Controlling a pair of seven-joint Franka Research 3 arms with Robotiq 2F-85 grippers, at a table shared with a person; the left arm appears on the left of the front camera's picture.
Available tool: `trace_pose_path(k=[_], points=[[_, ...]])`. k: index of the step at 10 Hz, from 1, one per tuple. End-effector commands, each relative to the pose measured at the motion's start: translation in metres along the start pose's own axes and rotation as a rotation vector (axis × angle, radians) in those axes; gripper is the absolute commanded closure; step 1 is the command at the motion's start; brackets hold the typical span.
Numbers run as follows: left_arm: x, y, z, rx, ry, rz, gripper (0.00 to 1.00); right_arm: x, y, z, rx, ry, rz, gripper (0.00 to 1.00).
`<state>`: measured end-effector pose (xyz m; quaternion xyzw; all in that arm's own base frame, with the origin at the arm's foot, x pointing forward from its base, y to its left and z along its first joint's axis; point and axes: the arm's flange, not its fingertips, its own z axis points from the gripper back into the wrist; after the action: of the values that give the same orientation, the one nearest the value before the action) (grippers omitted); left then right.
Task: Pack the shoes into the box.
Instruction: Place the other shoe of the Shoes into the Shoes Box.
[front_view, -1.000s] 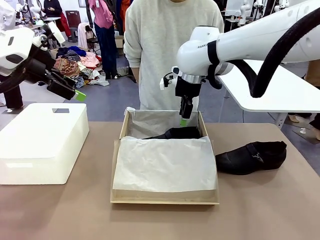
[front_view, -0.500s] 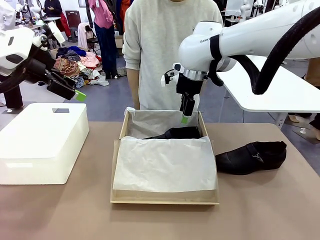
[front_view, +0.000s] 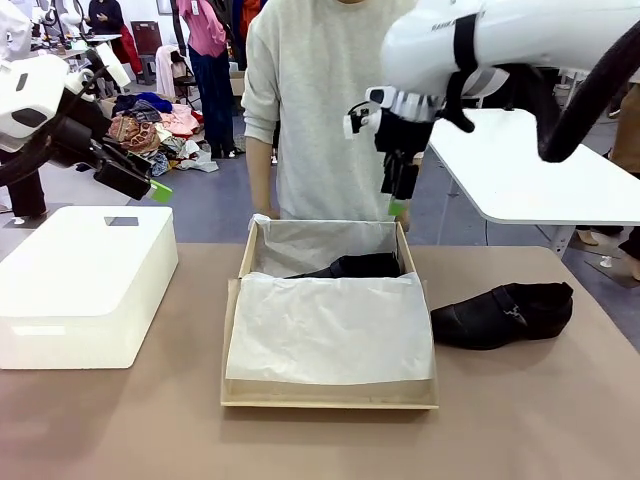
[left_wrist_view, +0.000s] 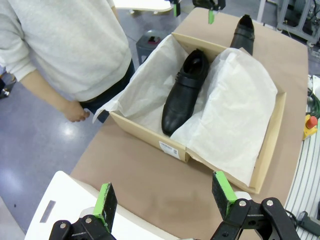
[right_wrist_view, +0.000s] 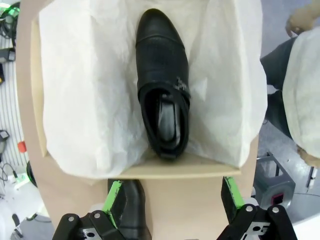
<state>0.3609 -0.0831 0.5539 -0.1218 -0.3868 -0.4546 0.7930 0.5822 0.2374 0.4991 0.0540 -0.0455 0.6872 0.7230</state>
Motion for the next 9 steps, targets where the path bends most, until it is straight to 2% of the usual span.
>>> trace_pose_path(k=[1,4,9], points=[[-0.002,0.000,0.000,-0.012,-0.014,-0.007,0.00,-0.021,0.006,0.013,-0.025,0.035,0.007,0.00],[-0.002,0.000,0.000,-0.012,-0.014,-0.007,0.00,-0.065,0.018,0.034,-0.103,0.079,-0.029,0.00],[-0.002,0.000,0.000,-0.012,-0.014,-0.007,0.00,-0.133,0.038,0.029,-0.068,0.104,-0.042,0.00]])
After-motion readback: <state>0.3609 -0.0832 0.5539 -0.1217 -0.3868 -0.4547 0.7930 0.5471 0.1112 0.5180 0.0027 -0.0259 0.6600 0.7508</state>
